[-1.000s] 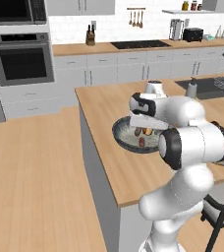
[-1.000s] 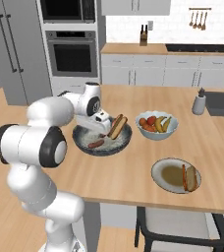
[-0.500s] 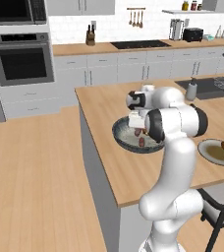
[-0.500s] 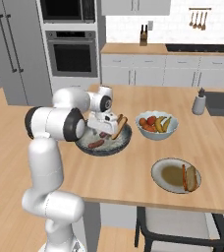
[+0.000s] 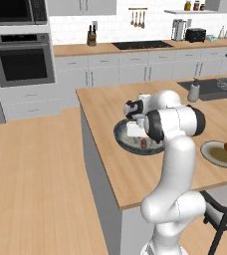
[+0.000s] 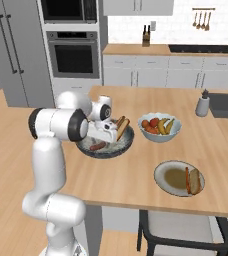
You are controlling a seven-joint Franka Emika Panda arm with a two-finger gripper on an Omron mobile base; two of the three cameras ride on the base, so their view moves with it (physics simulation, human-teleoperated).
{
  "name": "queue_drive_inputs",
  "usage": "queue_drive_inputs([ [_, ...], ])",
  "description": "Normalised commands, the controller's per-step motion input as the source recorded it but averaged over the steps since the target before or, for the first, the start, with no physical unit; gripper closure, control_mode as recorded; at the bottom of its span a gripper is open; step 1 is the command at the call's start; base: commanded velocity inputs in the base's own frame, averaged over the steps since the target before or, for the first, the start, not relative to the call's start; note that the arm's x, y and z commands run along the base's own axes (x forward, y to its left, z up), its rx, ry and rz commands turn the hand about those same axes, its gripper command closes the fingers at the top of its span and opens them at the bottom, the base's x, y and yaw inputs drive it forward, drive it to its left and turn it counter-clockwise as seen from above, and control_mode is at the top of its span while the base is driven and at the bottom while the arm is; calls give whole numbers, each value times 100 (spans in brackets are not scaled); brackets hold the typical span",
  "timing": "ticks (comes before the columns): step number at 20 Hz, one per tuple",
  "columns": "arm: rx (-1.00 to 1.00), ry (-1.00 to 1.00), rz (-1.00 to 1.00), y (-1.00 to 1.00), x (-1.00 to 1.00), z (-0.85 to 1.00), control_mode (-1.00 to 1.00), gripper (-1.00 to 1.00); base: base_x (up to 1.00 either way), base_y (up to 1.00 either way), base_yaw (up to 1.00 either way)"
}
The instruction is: Place one bun and one sausage from the bowl on each plate.
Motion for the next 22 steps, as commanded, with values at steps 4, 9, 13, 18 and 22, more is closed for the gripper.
queue_drive_inputs([
  [4,0,7,4,1,1,-37,-100,-100,0,0,0],
  [9,0,0,4,4,0,-11,-100,-100,0,0,0],
  [13,0,-3,1,4,0,0,-100,100,0,0,0],
  [18,0,-6,0,0,0,0,-100,100,0,0,0],
  [22,0,-16,3,-11,-18,47,-100,100,0,0,0],
])
